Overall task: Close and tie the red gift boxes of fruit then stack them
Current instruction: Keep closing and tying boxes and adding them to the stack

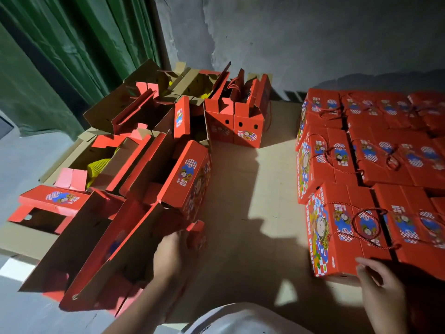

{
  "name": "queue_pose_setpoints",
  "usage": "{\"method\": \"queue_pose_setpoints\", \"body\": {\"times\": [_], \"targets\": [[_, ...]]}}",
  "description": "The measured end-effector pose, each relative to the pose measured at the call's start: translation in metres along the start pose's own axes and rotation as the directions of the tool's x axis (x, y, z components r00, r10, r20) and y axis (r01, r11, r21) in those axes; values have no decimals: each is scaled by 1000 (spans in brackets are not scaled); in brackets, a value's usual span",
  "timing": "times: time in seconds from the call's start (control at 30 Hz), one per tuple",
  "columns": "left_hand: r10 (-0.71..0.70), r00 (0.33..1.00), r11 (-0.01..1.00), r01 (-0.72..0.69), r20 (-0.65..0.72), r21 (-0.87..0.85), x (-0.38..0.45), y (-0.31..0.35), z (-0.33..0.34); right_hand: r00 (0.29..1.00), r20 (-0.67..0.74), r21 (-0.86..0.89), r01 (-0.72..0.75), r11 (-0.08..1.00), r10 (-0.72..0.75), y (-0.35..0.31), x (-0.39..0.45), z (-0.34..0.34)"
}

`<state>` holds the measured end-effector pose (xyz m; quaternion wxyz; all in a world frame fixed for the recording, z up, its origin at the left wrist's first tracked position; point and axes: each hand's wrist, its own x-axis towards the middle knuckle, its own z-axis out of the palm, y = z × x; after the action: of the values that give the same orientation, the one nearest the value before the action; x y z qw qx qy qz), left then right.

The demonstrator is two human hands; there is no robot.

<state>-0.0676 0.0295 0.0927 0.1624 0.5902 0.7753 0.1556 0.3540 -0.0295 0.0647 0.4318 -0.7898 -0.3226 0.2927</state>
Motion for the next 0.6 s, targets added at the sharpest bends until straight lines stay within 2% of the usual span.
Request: {"method": "queue_pose_setpoints", "body": {"times": [0.17,0.23,0.37,0.5,0.6], "targets": [[120,991,978,-128,57,165,-41,16,15,999,37,13,21,1000,-22,-2,-22,0],[257,963,941,-268,77,205,-55,21,24,998,53,24,12,1000,-13,-1,-32,2],[511,853,829,-522,104,204,-70,36,36,985,170,31,12,999,-17,3,-47,12],[660,722,735,-677,207,17,-81,60,45,903,413,84,-172,981,123,6,-63,30],[690,622,661,-750,369,26,-93,72,52,877,467,16,-139,990,115,-1,-72,44]]}}
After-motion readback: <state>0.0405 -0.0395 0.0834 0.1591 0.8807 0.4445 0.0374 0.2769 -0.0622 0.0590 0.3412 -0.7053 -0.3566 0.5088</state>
